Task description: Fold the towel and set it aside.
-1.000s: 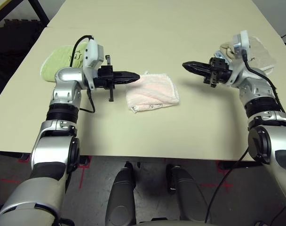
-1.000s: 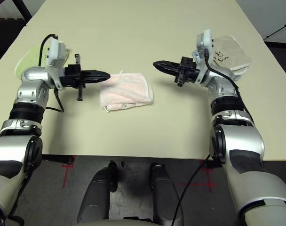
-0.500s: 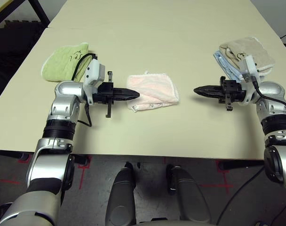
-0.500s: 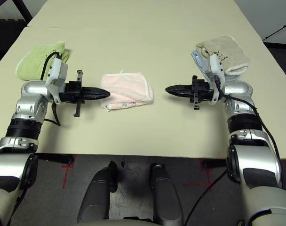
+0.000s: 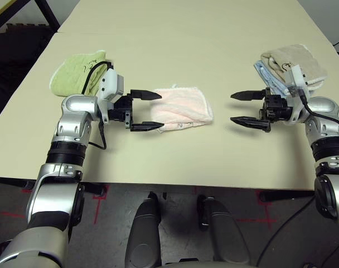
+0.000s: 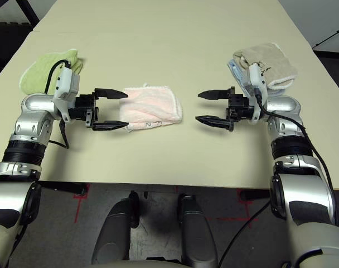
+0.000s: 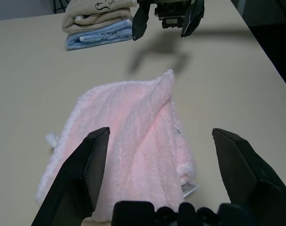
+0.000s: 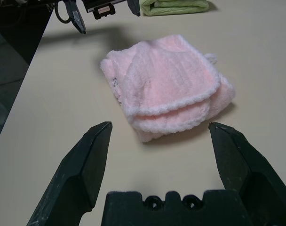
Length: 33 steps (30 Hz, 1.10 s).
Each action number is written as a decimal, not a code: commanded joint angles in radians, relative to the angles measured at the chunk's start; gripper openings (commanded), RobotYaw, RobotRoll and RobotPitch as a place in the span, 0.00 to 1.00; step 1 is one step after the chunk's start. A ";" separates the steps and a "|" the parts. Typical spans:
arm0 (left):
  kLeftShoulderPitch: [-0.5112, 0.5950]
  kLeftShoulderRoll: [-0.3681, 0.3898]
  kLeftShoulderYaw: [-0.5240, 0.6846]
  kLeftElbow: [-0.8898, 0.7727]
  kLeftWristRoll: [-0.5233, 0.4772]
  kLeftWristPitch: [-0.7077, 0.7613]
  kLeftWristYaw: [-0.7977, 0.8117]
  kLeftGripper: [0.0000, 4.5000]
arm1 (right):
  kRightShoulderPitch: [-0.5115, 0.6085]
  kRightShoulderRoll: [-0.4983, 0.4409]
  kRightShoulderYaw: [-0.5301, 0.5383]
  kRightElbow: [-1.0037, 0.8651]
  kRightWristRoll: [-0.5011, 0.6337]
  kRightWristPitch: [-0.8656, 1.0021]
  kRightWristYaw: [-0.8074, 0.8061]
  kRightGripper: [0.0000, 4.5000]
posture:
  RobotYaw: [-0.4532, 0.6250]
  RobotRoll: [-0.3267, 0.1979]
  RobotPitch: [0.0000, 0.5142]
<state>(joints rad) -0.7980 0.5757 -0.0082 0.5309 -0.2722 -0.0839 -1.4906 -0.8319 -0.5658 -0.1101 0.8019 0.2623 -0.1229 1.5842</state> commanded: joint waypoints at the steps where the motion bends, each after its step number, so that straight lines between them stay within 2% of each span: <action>1: -0.030 0.015 0.040 0.034 -0.030 0.257 0.135 0.99 | 0.024 -0.015 0.009 -0.037 0.014 0.017 0.002 0.99 | 0.44 0.62 0.39; 4: -0.102 0.021 0.112 0.108 -0.084 0.638 0.317 0.99 | 0.032 -0.014 0.008 -0.063 0.023 0.035 -0.003 0.99 | 0.44 0.62 0.39; 11: -0.127 0.070 0.138 0.099 -0.139 1.123 0.427 0.99 | 0.053 -0.035 0.002 -0.092 0.038 0.048 -0.002 0.99 | 0.44 0.62 0.40; 14: -0.141 0.077 0.151 0.096 -0.164 1.253 0.463 0.99 | 0.061 -0.040 0.002 -0.101 0.044 0.052 -0.005 0.99 | 0.44 0.62 0.41; 27: -0.213 0.045 0.134 0.206 -0.172 1.358 0.525 0.99 | 0.078 -0.044 0.003 -0.141 0.057 0.068 -0.025 0.99 | 0.44 0.62 0.42; 33: -0.230 -0.001 0.121 0.233 -0.174 1.360 0.534 0.99 | 0.078 -0.046 0.004 -0.143 0.060 0.068 -0.030 0.99 | 0.43 0.62 0.42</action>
<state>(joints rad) -1.0236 0.5889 0.1292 0.7285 -0.4485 1.2680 -0.9677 -0.7692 -0.5965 -0.1093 0.6713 0.3151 -0.0557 1.5556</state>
